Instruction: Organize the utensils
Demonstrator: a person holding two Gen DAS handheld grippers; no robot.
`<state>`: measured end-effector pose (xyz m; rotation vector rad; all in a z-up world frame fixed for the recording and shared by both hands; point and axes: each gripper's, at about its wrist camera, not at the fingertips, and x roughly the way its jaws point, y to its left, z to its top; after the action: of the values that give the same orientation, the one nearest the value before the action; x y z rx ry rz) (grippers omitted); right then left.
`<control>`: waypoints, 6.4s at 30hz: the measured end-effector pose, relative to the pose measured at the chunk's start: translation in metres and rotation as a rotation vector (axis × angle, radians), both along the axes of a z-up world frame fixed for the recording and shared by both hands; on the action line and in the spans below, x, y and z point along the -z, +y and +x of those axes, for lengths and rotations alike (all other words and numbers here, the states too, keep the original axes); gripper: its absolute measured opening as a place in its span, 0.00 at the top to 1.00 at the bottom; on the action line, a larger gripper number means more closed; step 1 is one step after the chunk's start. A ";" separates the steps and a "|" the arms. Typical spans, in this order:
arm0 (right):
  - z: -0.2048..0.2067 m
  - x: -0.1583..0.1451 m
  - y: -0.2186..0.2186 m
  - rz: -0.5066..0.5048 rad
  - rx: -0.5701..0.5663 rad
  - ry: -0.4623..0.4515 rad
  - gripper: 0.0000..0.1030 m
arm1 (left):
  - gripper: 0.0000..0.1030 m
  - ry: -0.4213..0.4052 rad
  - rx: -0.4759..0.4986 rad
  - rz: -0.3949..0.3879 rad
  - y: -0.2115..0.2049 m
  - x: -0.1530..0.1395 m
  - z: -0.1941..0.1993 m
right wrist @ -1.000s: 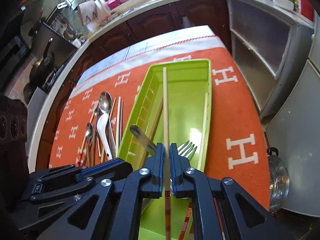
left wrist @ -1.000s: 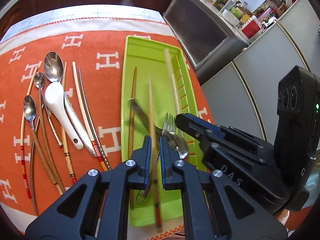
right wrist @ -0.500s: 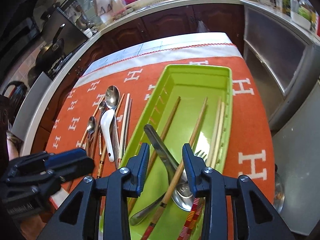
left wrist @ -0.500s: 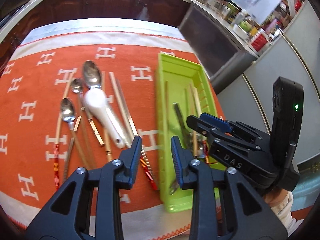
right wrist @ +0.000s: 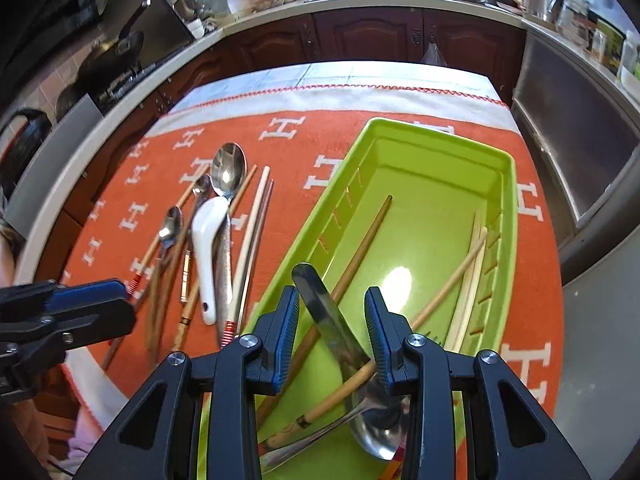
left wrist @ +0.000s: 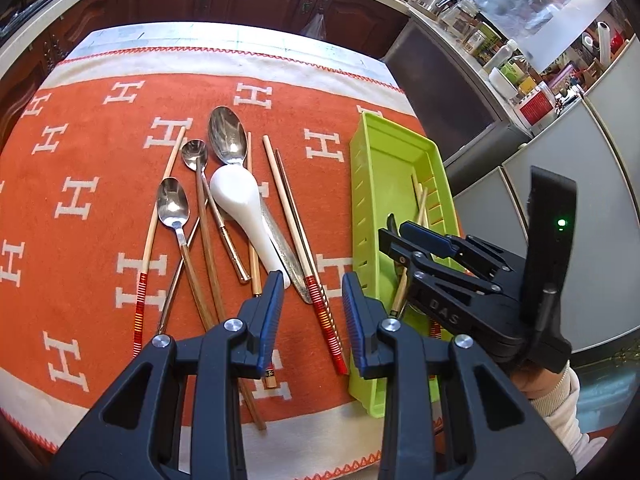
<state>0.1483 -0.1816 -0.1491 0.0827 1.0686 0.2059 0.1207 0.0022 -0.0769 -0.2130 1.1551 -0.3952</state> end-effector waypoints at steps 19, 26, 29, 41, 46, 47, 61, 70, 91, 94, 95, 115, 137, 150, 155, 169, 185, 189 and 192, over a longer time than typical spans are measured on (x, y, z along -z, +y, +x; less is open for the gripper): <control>0.031 0.024 -0.042 0.348 0.295 0.175 0.80 | 0.74 0.010 -0.006 -0.023 0.005 0.006 0.000; 0.025 0.005 -0.033 0.324 0.277 0.137 0.76 | 0.74 0.006 -0.012 -0.041 0.011 0.005 -0.001; 0.020 -0.005 -0.039 0.320 0.280 0.130 0.76 | 0.74 0.014 -0.012 -0.046 0.013 0.007 -0.002; -0.005 -0.005 -0.037 0.256 0.264 0.151 0.76 | 0.74 0.011 -0.028 -0.021 0.020 0.006 -0.006; -0.017 -0.017 -0.025 0.225 0.231 0.134 0.76 | 0.74 0.013 -0.044 -0.009 0.028 0.008 -0.008; -0.021 -0.020 -0.022 0.215 0.226 0.128 0.76 | 0.74 0.015 -0.048 -0.006 0.030 0.009 -0.008; -0.035 -0.068 0.020 0.176 0.138 0.076 0.76 | 0.74 -0.018 -0.083 0.059 0.053 0.010 -0.012; -0.023 -0.077 0.050 0.157 0.086 0.083 0.76 | 0.74 -0.016 -0.126 0.055 0.077 0.014 -0.007; 0.013 -0.044 0.100 0.184 -0.003 0.137 0.76 | 0.74 0.064 -0.185 0.147 0.096 0.074 0.026; 0.013 -0.039 0.111 0.188 -0.030 0.142 0.76 | 0.74 0.042 -0.169 0.181 0.089 0.075 0.028; 0.012 -0.038 0.114 0.188 -0.037 0.142 0.76 | 0.74 0.035 -0.163 0.192 0.087 0.075 0.029; 0.017 -0.002 0.176 0.131 -0.166 0.156 0.80 | 0.97 0.059 -0.221 0.115 0.128 0.078 0.024; 0.006 -0.012 0.186 0.051 -0.167 0.075 0.93 | 0.97 0.047 -0.234 0.054 0.144 0.073 0.016; -0.022 -0.062 0.142 0.131 -0.092 -0.012 0.94 | 0.97 -0.038 -0.168 0.045 0.113 0.026 0.000; -0.036 -0.083 0.114 0.159 -0.046 -0.065 0.94 | 0.97 -0.065 -0.130 0.056 0.089 0.009 -0.007; -0.065 -0.128 -0.009 0.186 0.214 -0.219 0.94 | 0.97 -0.124 0.049 0.044 -0.006 -0.039 -0.005; -0.068 -0.063 -0.089 0.142 0.391 -0.108 0.93 | 0.97 0.024 0.206 0.070 -0.113 0.010 0.008; -0.059 -0.048 -0.075 0.126 0.337 -0.063 0.91 | 0.96 0.039 0.209 0.080 -0.112 0.022 0.007; -0.058 -0.043 -0.066 0.136 0.318 -0.048 0.85 | 0.95 0.032 0.216 0.094 -0.108 0.021 0.002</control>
<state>0.0907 -0.2476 -0.1061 0.3658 0.9781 -0.0066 0.1231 -0.1055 -0.0978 -0.0124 1.2293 -0.5277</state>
